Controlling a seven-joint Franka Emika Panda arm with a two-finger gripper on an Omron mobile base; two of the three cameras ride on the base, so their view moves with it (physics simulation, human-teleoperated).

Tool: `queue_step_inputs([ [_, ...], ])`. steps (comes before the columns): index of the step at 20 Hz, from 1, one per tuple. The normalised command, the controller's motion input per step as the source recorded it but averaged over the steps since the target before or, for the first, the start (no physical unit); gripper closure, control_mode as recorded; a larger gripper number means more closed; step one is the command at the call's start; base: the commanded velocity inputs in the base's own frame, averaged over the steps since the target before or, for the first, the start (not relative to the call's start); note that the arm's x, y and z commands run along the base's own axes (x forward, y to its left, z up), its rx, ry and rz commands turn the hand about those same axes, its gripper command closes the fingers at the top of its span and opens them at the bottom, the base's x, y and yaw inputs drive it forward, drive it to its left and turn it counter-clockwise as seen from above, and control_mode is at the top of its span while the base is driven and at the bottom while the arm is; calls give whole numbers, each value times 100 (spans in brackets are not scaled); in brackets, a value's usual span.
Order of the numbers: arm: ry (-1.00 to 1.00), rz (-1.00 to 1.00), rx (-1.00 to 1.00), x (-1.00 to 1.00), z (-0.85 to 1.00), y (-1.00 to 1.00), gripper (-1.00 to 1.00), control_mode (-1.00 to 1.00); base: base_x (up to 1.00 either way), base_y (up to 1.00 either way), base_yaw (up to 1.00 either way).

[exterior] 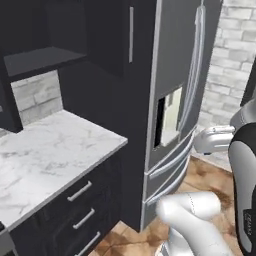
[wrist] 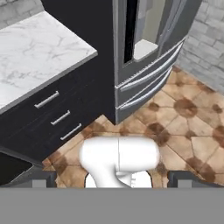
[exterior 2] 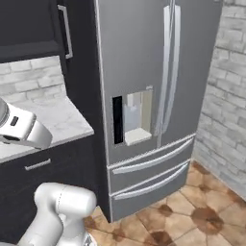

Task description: Close all open cabinet doors.

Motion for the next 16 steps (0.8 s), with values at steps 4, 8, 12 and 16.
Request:
queue_step_inputs([
  [4, 0, 0, 0, 0, 0, 0, -100, 100, 45, -5, 66],
  [8, 0, 0, 0, 0, 0, 0, -100, 100, 46, 0, 65],
  [12, 0, 0, 0, 0, 0, 0, -100, 100, 46, 0, 62],
  [16, 0, 0, 0, 0, 0, 0, -100, 100, 52, -2, 56],
])
